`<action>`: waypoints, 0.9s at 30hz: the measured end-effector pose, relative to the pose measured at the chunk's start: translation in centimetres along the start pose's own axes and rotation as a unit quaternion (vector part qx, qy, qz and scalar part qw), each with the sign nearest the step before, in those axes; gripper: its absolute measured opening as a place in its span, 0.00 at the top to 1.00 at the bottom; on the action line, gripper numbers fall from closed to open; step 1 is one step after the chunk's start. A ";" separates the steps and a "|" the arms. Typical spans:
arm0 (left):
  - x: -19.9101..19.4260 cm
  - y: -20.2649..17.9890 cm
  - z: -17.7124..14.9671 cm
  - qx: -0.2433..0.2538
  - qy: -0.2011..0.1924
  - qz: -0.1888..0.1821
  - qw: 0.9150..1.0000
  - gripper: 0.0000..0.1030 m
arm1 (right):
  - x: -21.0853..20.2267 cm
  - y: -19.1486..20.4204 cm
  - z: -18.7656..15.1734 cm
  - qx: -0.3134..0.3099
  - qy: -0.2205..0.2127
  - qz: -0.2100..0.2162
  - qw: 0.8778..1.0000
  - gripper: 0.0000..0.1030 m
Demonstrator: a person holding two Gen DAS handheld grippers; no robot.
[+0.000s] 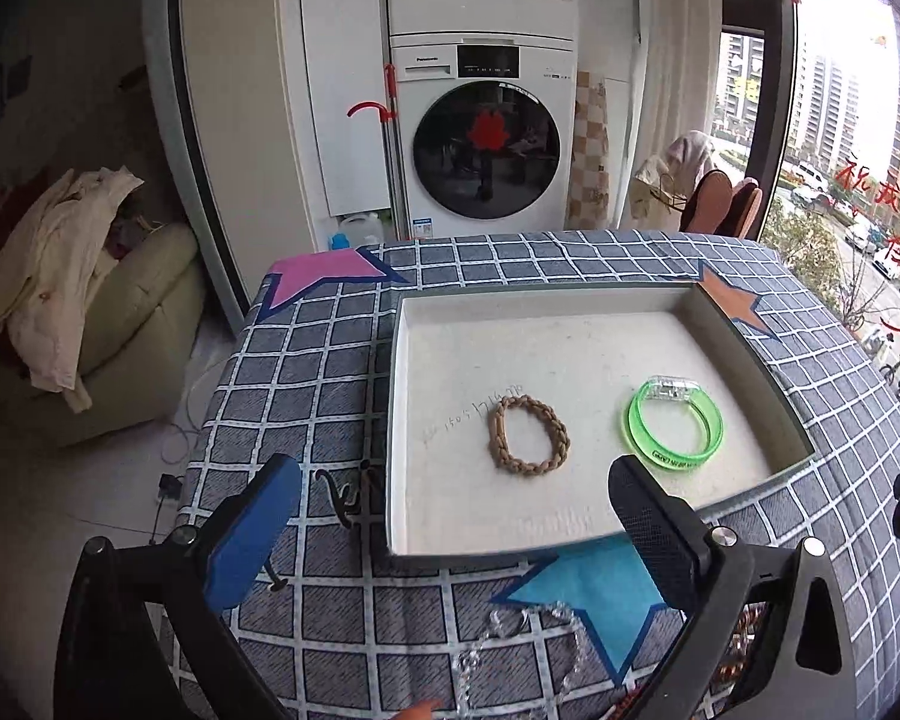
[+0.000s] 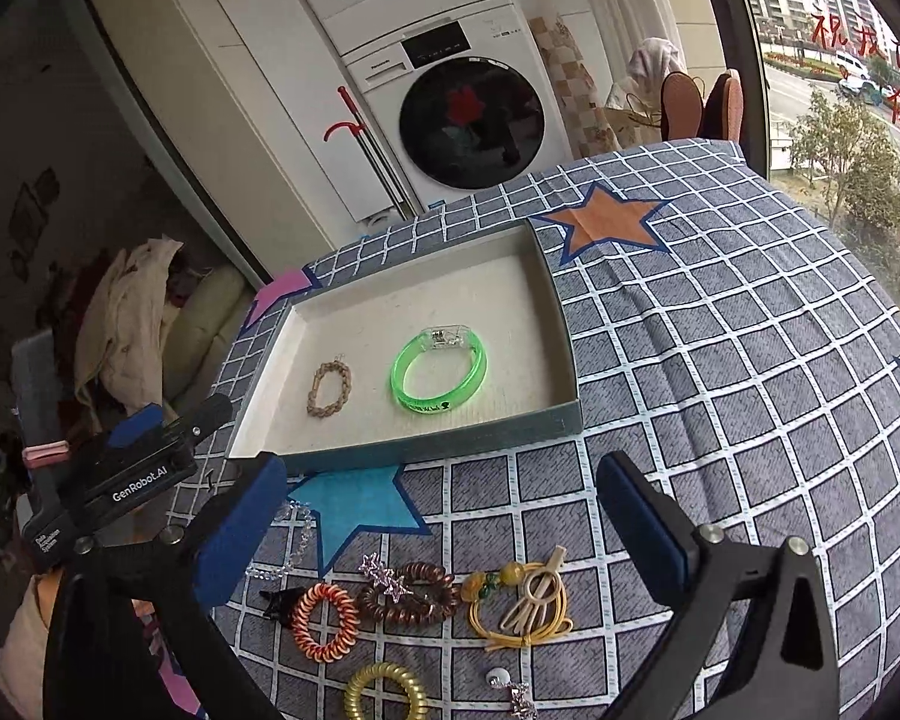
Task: Organize jewelry
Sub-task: 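Lift both open tools out of the tray back over the jewelry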
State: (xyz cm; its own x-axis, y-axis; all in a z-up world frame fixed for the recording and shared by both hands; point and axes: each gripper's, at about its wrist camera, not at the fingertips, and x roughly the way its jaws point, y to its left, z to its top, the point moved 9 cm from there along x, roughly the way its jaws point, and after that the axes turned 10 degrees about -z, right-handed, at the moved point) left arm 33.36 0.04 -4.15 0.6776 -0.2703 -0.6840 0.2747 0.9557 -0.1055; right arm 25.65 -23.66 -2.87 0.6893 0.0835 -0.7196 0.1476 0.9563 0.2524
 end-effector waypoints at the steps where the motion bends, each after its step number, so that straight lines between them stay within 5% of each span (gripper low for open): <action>1: -0.4 0.0 -0.5 0.001 0.001 -0.003 1.000 0.00 | -0.4 0.0 -0.3 -0.002 -0.008 -0.001 1.000 0.00; 7: -2.0 0.2 -3.9 0.008 0.019 -0.010 1.000 0.00 | -2.3 -0.2 -2.1 -0.015 -0.009 -0.008 1.000 0.00; 17: -2.1 1.6 -9.8 -0.013 0.058 0.002 0.998 0.00 | -1.9 -1.8 -8.4 -0.049 0.062 -0.051 0.996 0.00; 27: -1.5 3.5 -11.8 -0.042 0.082 0.017 0.996 0.00 | -1.3 -3.9 -11.5 -0.065 0.079 -0.102 0.989 0.00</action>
State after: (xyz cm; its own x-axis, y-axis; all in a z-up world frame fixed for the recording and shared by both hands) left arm 25.27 5.13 -11.97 0.5638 -0.2215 -0.7956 0.1911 0.9722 -0.1352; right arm 16.07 -24.29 -10.34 0.5331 -0.0826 -0.8420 0.1739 0.9847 0.0135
